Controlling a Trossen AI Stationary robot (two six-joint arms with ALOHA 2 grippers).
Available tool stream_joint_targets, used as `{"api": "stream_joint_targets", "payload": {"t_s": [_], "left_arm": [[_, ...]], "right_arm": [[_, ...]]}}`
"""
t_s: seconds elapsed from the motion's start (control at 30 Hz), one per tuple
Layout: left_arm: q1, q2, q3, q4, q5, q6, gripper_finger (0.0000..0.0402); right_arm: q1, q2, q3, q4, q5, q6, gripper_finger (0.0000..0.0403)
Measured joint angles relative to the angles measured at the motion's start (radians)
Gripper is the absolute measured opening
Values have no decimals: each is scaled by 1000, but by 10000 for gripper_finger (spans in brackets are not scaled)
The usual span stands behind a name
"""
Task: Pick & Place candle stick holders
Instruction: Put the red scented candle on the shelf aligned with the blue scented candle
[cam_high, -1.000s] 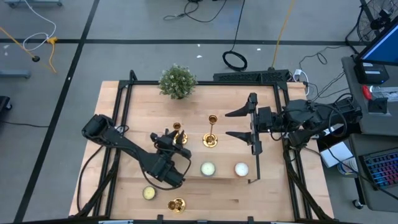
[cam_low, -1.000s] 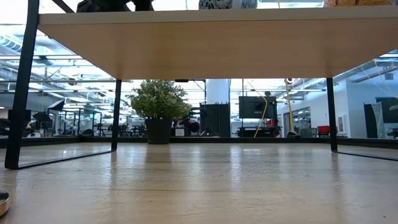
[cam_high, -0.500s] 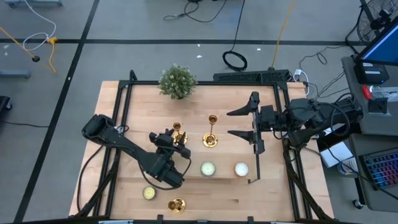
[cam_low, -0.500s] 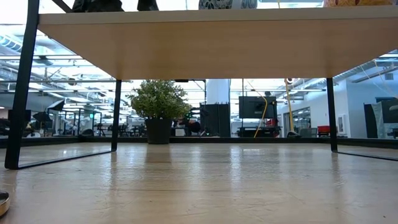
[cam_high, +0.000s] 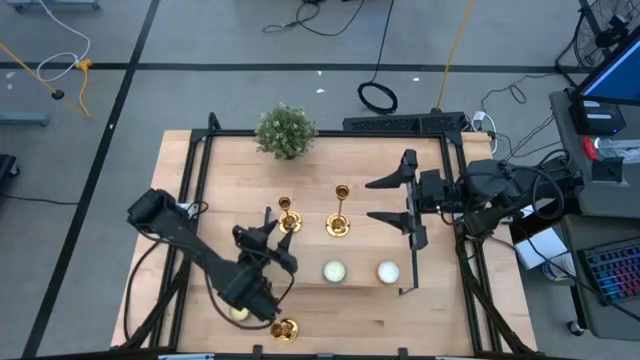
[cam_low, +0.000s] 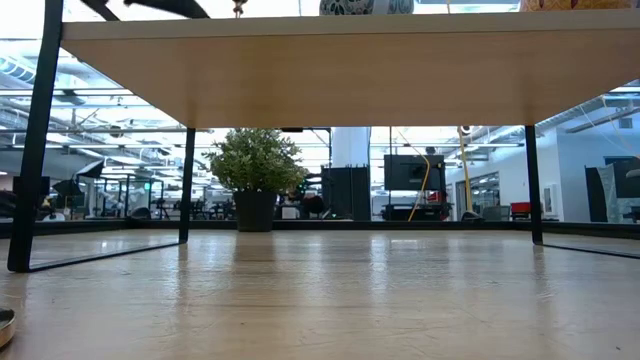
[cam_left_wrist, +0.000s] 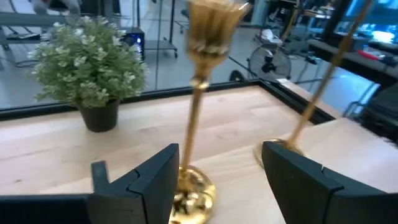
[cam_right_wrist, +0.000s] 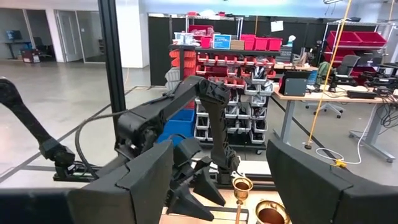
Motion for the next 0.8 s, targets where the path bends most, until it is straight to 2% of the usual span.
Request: {"api": "stream_joint_targets", "payload": {"t_s": [0.37,0.67,0.8], "left_arm": [[-98,-7,202,1,129,178,237],[-220,-180,301,5,135,259,237],[-266,-268,307,56,150,383,237]], "right_arm": [[0,0,0,7,1,103,258],[0,0,0,-10,-38,318,258],[13,-2,-17,-16,-55,344,258]]}}
